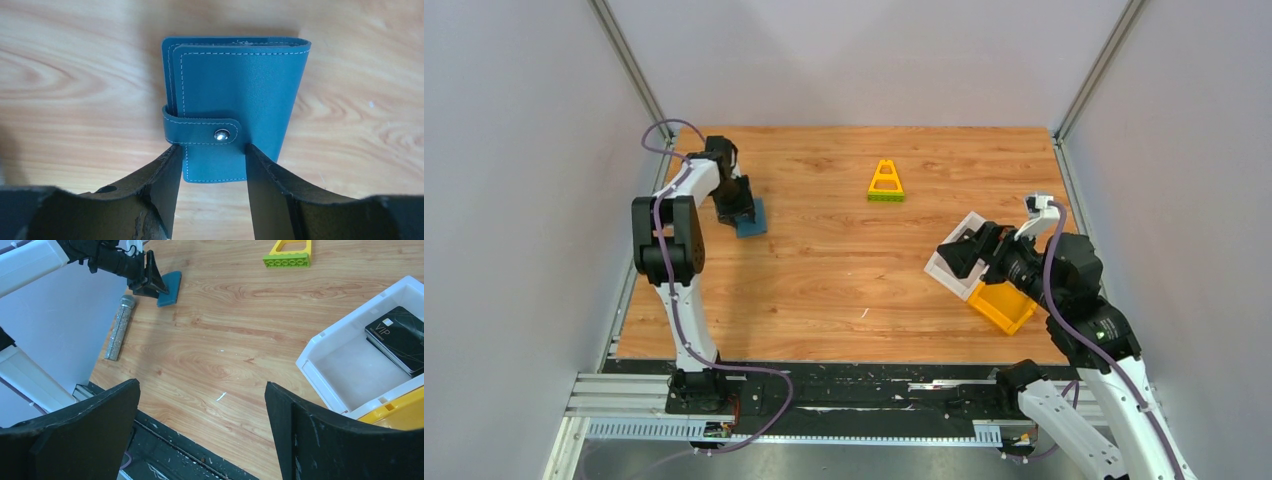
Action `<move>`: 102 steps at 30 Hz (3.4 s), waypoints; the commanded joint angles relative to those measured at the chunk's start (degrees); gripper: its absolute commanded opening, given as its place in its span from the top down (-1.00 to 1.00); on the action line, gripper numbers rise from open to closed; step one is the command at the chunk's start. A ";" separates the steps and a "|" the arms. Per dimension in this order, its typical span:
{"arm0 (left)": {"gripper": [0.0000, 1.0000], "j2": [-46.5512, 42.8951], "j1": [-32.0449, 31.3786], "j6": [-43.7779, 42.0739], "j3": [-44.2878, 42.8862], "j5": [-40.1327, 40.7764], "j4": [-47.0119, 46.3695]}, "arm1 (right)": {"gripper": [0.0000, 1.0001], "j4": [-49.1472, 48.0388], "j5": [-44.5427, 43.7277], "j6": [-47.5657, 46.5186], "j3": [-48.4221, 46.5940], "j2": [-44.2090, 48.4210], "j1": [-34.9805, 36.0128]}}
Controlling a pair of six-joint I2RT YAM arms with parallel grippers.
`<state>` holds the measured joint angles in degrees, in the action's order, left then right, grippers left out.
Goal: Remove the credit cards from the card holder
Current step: Move the card holder to the center of the board, then open the card holder at the center of the board.
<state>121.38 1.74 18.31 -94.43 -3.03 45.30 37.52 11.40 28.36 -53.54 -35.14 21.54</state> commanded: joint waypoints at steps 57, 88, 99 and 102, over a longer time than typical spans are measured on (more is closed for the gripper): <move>-0.23 -64.33 -25.99 15.40 43.72 -1.01 -10.98 | -0.10 -33.45 10.56 5.87 -10.07 -63.97 11.37; -0.19 -64.44 -26.00 15.05 49.69 -4.60 -10.98 | 1.00 -27.14 -8.58 8.38 -15.98 -76.84 24.69; -0.14 -52.84 -27.53 14.44 49.83 -19.30 -18.75 | 1.00 -30.97 -3.76 12.59 -0.14 -60.17 24.89; -0.15 -48.65 -31.34 15.14 48.49 -20.76 -21.45 | 1.00 -31.60 -3.64 14.79 3.53 -55.97 25.63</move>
<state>69.04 -25.93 32.91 -44.60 -17.85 30.37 7.01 7.16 39.86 -53.78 -96.84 46.11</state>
